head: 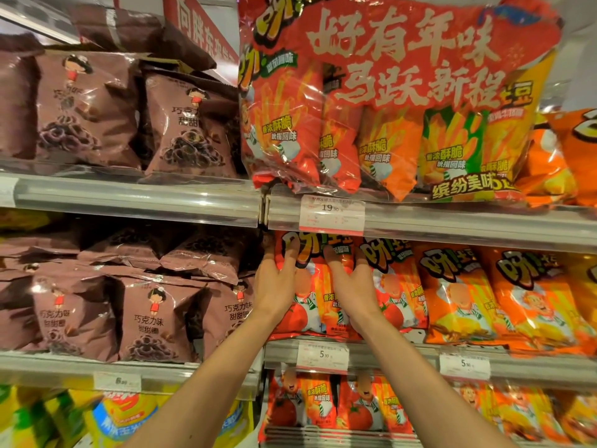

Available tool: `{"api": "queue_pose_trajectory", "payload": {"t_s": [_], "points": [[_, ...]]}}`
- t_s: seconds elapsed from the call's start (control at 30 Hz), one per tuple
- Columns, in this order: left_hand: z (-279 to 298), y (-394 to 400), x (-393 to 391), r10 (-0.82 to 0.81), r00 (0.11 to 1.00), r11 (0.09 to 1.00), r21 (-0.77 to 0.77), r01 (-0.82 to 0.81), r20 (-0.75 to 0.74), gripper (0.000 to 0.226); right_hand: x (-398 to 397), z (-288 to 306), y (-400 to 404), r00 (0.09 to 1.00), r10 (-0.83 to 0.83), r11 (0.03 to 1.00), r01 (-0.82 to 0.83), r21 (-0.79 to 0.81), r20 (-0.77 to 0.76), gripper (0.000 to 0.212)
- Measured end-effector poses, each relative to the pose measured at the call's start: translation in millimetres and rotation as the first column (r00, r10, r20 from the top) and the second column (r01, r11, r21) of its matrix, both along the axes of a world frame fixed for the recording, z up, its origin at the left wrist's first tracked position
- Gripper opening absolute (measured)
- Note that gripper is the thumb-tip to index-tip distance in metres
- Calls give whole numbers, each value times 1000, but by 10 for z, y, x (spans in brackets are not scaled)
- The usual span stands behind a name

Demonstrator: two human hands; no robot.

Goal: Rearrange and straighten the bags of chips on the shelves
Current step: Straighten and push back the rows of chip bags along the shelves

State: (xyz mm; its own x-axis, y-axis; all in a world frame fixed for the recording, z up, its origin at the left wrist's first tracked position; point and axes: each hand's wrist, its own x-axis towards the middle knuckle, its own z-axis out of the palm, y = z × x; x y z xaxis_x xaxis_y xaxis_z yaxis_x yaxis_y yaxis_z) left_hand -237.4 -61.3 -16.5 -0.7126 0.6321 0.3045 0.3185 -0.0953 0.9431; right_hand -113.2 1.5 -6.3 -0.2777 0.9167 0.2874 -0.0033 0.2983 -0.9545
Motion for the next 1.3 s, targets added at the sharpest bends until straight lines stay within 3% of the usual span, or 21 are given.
{"api": "queue_pose_trajectory", "payload": {"t_s": [0.1,0.17,0.43,0.5,0.6,0.73,0.97,1.1,1.2,1.27,1.3], "points": [[29,-10,-1,-23,999,998,51,24,-28,49,12,28,-49,997,-57,997,54,57,56,60],[67,-38,14,-22,999,998,52,25,-49,55,-8,16,-64,990,-104,992,96,84,99,59],[-186,-326,98,-130,923,984,-164,74,-363,64,-26,67,-159,968,-199,970,172,169,155,63],[-189,-303,102,-113,918,988,-144,62,-380,65,-10,55,-128,960,-171,976,133,175,223,64],[-124,-256,94,-119,920,987,-146,69,-372,68,128,78,-138,950,-81,974,12,225,300,48],[-27,-204,102,-158,883,983,-152,99,-443,57,312,60,-156,885,24,942,-176,285,464,63],[-12,-85,23,-156,871,981,-180,79,-467,57,200,65,-121,851,0,944,-172,280,524,55],[-124,-39,-97,-182,807,967,-250,44,-562,46,120,-44,-56,753,-86,913,-202,354,652,49],[-140,-86,-142,-150,811,968,-251,3,-566,49,154,-96,-129,783,-163,890,-146,432,601,52],[-129,-202,-128,-79,833,982,-187,-31,-548,56,229,-148,-188,796,-283,799,-114,591,536,50],[-159,-254,-132,-40,787,988,-143,-61,-616,56,264,-181,-199,766,-383,705,-119,699,517,51]]}}
